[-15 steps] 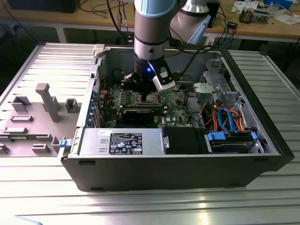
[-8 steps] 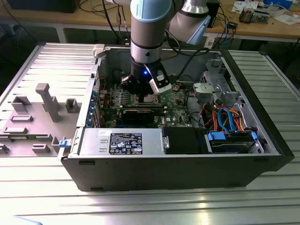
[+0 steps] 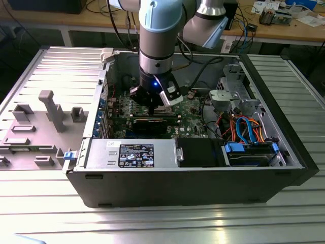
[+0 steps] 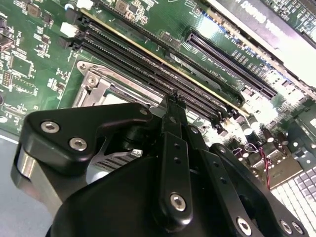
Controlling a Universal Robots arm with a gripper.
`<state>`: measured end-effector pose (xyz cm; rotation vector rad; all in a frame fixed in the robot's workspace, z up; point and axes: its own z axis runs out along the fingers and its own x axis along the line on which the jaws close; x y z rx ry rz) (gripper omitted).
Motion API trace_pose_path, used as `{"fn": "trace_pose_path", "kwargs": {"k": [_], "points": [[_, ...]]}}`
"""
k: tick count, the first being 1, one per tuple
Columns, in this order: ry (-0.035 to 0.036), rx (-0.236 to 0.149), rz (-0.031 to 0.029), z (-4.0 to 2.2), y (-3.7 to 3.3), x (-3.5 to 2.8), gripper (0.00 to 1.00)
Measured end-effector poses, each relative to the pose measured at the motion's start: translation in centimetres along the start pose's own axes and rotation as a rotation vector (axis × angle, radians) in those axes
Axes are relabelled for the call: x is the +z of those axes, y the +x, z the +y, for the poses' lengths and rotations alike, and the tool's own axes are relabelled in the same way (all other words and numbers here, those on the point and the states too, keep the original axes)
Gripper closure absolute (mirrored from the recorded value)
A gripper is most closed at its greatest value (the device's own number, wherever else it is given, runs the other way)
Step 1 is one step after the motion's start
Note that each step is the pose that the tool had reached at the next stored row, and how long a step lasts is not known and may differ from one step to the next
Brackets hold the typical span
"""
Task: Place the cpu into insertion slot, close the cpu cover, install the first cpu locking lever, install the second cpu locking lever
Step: 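Install the second cpu locking lever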
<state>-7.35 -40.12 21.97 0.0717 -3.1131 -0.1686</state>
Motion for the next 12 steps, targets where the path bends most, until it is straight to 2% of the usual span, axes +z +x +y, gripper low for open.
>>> {"fn": "trace_pose_path", "kwargs": {"k": [12], "points": [[-0.0010,-0.001,-0.0003,-0.09,0.26,0.05,0.89]]}}
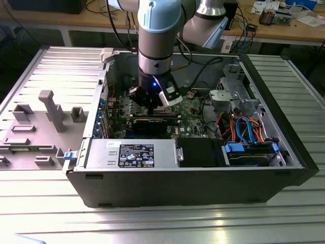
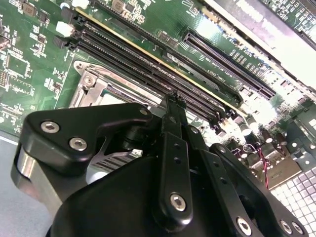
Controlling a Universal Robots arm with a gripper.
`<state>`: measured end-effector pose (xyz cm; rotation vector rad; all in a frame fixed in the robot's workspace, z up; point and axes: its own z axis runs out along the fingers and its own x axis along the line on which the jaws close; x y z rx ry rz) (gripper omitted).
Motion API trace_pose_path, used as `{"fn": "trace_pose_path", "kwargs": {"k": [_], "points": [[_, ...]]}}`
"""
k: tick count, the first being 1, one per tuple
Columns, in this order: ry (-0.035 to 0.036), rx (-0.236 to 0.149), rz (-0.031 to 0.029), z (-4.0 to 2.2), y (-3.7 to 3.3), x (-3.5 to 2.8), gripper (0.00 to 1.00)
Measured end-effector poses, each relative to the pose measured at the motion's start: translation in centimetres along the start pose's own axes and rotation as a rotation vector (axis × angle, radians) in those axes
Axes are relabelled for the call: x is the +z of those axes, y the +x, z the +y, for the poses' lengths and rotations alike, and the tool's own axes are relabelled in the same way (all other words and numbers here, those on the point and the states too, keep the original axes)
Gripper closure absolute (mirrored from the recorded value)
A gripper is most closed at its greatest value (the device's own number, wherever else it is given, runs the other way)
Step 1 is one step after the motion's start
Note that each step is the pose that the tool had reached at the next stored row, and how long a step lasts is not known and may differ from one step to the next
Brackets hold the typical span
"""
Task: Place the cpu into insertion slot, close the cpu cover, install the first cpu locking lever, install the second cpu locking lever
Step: 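Install the second cpu locking lever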
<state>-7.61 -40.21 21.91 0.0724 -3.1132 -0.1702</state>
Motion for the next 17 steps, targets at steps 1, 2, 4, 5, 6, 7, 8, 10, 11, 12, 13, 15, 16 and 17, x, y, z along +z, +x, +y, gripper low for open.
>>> {"fn": "trace_pose_path", "kwargs": {"k": [1,2,4,5,6,7,8,10,11,12,13,15,16,17], "points": [[0.0000,0.000,0.0001,0.00,0.01,0.00,0.89],[0.0001,0.000,0.0001,-0.01,0.02,0.00,0.89],[0.0001,0.000,0.0001,-0.01,0.02,0.01,0.89],[0.0002,0.000,0.0001,-0.01,0.02,0.01,0.89],[0.0001,0.000,0.0001,-0.01,0.02,0.01,0.89],[0.0001,0.000,0.0001,-0.01,0.02,0.01,0.89],[0.0001,0.000,0.0001,-0.01,0.02,0.02,0.89],[0.0001,0.000,0.0002,-0.01,0.02,0.02,0.89],[0.0002,0.000,0.0001,-0.01,0.02,0.02,0.89],[0.0001,0.000,0.0001,-0.01,0.02,0.03,0.89],[0.0001,0.000,0.0001,-0.01,0.02,0.04,0.89],[0.0002,0.000,0.0001,-0.01,0.02,0.05,0.89],[0.0001,0.000,0.0001,-0.01,0.02,0.05,0.89],[0.0001,0.000,0.0001,-0.01,0.02,0.05,0.89]]}}
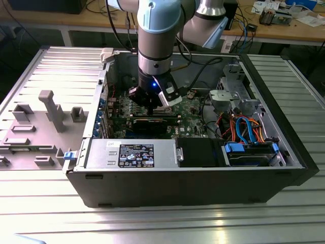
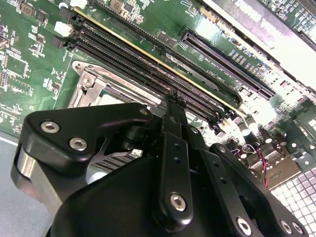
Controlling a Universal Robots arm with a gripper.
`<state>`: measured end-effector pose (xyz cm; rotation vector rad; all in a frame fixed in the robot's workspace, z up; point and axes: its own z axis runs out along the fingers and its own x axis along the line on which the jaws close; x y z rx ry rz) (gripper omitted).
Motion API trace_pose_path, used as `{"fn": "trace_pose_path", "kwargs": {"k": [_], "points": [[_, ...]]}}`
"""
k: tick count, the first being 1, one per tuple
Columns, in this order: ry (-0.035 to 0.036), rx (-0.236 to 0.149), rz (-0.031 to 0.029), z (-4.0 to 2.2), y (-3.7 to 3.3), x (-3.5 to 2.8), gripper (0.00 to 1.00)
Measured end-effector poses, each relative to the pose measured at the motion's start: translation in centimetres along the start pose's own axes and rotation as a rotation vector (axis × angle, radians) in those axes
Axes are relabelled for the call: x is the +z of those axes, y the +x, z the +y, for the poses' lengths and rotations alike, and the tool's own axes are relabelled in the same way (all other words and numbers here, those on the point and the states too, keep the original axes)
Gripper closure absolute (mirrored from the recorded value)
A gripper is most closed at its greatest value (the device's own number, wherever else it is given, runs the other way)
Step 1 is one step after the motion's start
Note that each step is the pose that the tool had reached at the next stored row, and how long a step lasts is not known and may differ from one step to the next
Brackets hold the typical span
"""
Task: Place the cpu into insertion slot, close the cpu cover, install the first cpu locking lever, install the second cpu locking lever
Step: 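Install the second cpu locking lever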
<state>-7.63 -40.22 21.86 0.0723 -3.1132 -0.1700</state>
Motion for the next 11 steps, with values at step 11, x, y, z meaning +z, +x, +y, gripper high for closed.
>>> {"fn": "trace_pose_path", "kwargs": {"k": [11], "points": [[-0.0073,-0.009,0.0169,-0.12,0.01,0.18,0.89]]}}
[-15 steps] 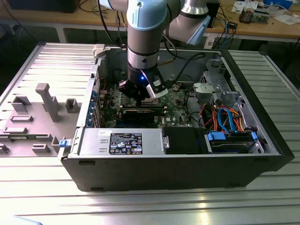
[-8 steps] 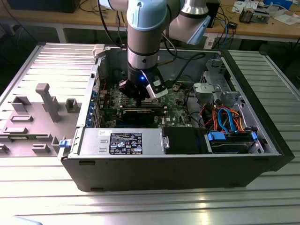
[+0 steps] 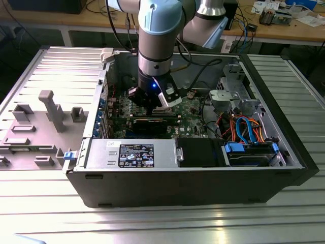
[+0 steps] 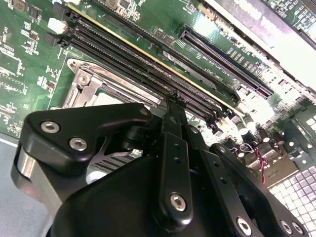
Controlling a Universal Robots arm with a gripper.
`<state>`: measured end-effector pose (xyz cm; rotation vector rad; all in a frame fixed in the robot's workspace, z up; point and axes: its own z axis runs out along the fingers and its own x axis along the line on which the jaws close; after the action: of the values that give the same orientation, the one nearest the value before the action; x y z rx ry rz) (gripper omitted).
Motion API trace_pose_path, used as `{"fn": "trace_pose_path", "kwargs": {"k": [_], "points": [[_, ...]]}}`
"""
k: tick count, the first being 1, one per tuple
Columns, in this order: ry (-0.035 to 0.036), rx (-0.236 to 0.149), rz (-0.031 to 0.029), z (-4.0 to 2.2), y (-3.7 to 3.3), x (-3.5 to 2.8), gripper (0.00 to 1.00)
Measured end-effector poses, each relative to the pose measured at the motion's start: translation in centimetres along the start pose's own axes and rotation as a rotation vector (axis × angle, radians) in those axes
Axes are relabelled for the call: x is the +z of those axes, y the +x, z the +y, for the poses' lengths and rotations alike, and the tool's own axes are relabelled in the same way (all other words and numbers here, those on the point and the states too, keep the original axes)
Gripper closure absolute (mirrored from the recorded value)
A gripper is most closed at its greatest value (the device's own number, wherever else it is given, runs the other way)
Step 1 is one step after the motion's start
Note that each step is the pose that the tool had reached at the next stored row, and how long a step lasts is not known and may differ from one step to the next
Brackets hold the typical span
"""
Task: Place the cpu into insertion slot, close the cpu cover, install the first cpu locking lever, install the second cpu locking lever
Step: 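Install the second cpu locking lever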
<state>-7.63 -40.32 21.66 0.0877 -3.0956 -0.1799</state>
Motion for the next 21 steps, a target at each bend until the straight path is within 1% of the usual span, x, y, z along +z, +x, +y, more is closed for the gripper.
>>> {"fn": "trace_pose_path", "kwargs": {"k": [2,3,5,7,12,14,21], "points": [[-0.0011,-0.007,0.0009,-0.07,0.00,0.00,0.89],[-0.0036,-0.011,0.0013,-0.18,0.02,0.01,0.89],[-0.0040,-0.016,0.0017,-0.28,0.12,0.02,0.89],[-0.0038,-0.023,0.0025,-0.28,0.35,0.07,0.89],[-0.0073,-0.029,0.0032,-0.29,0.74,0.28,0.89],[-0.0105,-0.031,0.0033,-0.31,0.78,0.41,0.89],[-0.0267,-0.037,0.0028,-0.34,0.90,0.79,0.89]]}}
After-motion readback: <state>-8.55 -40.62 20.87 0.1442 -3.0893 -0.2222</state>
